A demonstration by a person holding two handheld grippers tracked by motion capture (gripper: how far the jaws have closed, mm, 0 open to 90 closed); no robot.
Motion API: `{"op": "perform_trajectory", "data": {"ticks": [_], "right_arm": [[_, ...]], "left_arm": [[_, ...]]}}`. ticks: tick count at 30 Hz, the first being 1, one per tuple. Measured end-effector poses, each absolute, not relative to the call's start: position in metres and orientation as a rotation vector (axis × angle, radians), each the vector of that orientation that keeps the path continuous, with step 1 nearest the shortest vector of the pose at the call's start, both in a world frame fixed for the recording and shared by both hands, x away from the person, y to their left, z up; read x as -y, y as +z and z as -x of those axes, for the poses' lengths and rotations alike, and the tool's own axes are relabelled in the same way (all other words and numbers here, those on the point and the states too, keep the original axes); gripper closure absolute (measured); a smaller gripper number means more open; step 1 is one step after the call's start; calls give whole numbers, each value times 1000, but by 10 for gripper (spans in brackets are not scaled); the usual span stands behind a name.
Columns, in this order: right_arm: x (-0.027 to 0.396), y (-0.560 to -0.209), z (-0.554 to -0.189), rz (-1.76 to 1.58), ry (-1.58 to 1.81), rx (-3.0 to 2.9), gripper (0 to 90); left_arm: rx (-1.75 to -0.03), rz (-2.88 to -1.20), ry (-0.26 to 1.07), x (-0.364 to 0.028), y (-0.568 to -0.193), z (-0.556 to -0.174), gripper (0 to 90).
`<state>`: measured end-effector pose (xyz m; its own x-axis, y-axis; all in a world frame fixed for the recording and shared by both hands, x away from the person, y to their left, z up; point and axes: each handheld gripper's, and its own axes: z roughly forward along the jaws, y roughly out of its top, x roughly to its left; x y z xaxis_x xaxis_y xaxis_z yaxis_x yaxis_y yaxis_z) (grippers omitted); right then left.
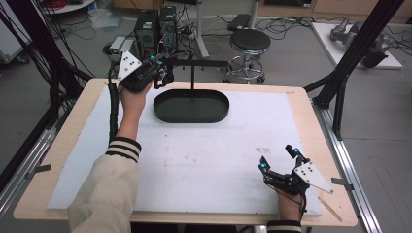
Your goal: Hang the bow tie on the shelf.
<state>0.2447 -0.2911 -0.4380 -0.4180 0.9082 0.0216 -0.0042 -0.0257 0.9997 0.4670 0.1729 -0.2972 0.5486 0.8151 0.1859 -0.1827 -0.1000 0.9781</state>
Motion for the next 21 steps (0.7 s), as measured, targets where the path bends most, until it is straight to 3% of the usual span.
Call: {"op": "perform_trajectory", "data": {"ticks": [14,16,19,21], "right_arm": [[295,-440,-242,-998,1544,-1498,27],[295,-440,-243,-995,1544,-1502,27],[295,-439,-243,-994,1547,-1498,27],[295,-439,-242,-993,1545,-1498,27]], "left_arm": [[-734,-1537,1058,-183,-314,-498,874],[-766,-1589,1074,-185,-320,-501,785],[-858,-1592,1066,-192,-325,-501,532],[-885,-1563,1018,-197,-326,-498,456]]}}
